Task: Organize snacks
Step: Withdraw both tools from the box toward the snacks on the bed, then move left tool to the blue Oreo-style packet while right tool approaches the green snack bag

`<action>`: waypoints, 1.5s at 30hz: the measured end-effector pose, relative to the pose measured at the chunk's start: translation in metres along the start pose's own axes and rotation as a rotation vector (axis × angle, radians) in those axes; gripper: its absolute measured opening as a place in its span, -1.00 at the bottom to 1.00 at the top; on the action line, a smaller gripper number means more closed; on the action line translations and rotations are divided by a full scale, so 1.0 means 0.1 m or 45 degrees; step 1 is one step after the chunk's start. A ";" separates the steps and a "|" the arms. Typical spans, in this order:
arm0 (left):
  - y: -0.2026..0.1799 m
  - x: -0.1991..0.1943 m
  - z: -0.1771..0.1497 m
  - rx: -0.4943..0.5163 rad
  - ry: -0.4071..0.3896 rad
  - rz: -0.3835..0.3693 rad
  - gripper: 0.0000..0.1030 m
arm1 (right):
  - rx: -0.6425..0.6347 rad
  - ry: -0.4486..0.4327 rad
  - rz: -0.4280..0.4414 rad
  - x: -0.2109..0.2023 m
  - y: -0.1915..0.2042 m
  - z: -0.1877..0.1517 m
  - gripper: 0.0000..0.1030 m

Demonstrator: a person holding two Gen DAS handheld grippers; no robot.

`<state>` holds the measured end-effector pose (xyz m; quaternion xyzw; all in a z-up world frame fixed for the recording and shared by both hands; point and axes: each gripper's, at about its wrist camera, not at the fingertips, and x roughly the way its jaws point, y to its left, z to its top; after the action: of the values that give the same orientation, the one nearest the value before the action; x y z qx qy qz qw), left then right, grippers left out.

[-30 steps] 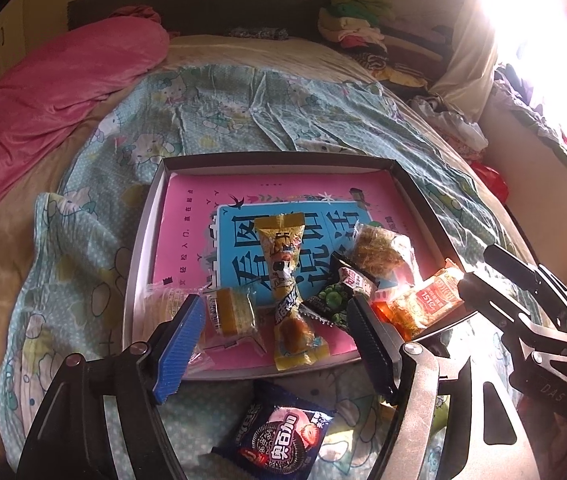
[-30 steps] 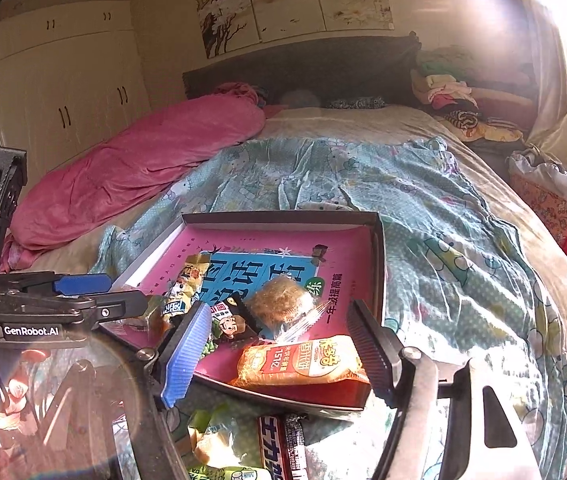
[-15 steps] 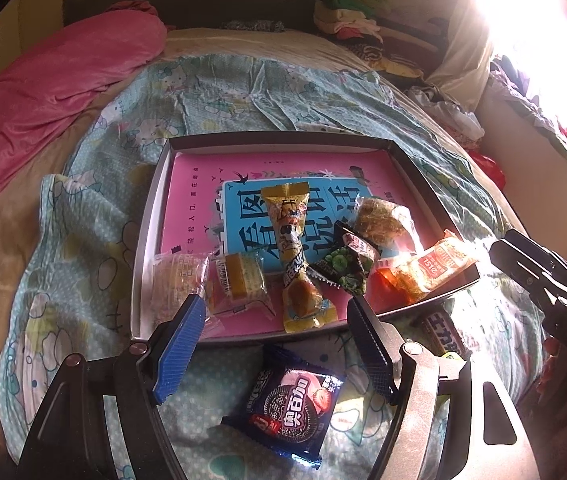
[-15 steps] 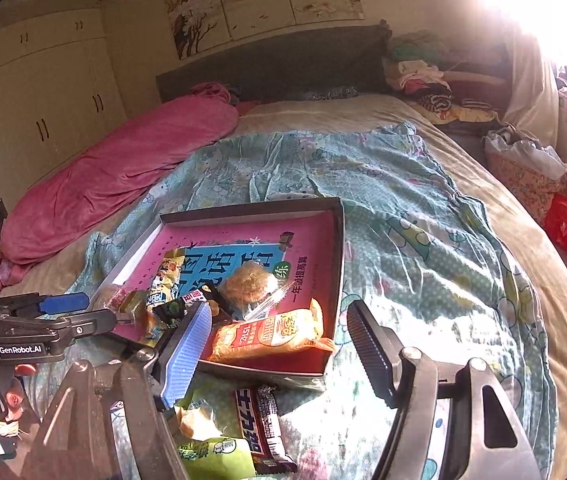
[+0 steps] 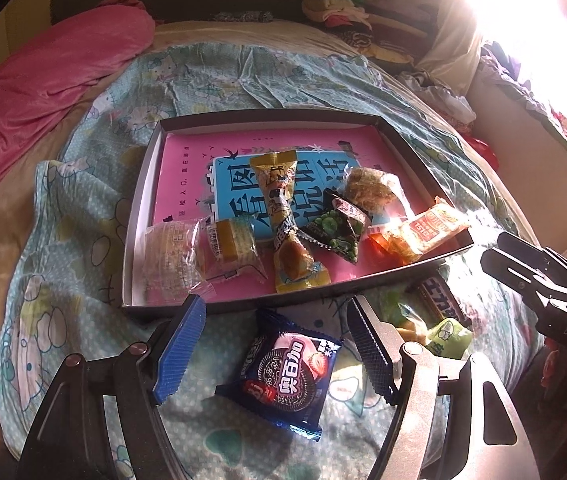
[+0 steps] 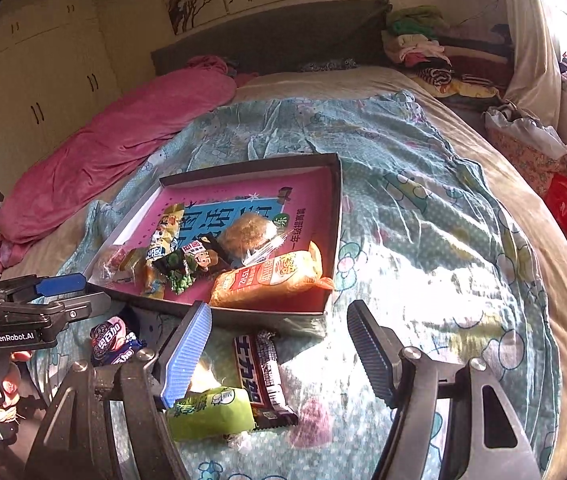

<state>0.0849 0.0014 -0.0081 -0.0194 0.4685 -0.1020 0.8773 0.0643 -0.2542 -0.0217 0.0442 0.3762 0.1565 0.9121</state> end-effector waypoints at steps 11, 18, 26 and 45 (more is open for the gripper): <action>-0.11 0.06 -0.17 0.045 0.061 -0.008 0.46 | -0.093 0.126 -0.032 0.17 0.13 -0.11 0.36; -0.09 0.13 -0.23 0.033 0.100 0.003 0.46 | -0.173 0.121 0.025 0.16 0.29 -0.14 0.36; -0.05 0.21 -0.30 0.034 0.139 0.018 0.46 | -0.370 0.181 0.116 0.25 0.66 -0.27 0.33; -0.01 0.32 -0.36 0.033 0.174 0.012 0.46 | -0.541 0.308 0.073 0.65 0.90 -0.47 0.01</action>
<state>0.0726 -0.0041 -0.0545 0.0011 0.5261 -0.1048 0.8439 0.0520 -0.1502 -0.0815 -0.1572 0.4398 0.2622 0.8445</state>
